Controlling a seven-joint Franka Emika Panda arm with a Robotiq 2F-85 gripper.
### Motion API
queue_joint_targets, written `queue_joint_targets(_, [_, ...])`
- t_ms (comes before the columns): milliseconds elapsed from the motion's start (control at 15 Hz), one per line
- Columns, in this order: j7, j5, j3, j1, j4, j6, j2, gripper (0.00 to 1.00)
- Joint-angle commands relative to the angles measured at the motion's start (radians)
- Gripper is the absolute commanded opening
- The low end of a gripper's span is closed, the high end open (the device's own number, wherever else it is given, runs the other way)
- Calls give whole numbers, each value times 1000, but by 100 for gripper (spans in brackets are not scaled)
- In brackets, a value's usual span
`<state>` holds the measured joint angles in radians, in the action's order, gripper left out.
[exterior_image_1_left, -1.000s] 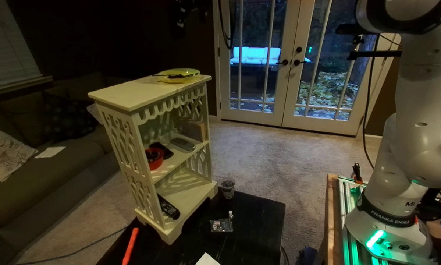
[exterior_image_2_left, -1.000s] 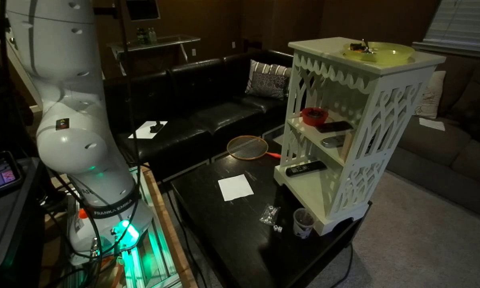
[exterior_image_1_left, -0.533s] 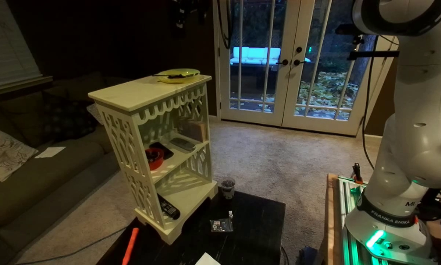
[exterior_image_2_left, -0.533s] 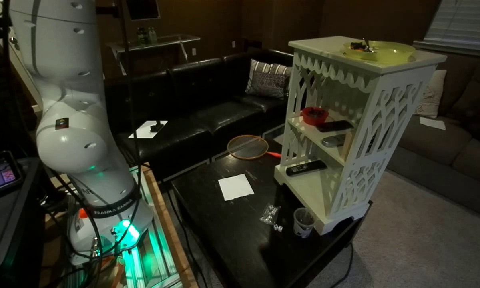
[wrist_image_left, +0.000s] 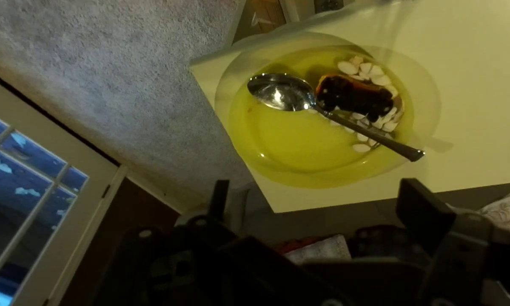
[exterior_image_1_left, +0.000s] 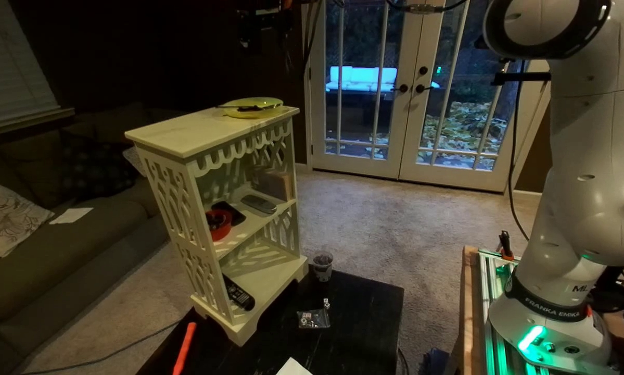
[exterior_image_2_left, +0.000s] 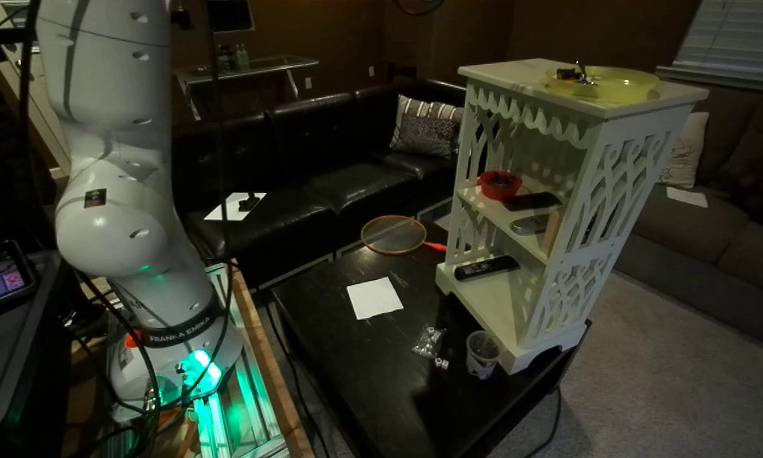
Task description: Remove the black object from the yellow plate and put it in the orange bowl on the first shelf
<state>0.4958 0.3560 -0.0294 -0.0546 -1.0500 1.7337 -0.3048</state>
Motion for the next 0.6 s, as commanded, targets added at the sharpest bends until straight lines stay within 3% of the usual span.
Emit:
queue_joint_targets(0, [88,-25,2,-2,29,22,-73,100])
queue_joint_targets(467, [99,-80,-15,-20,60,-30,-159,100])
queue_joint_targets(533, [112,-30,0,-4,8,7,-140,100])
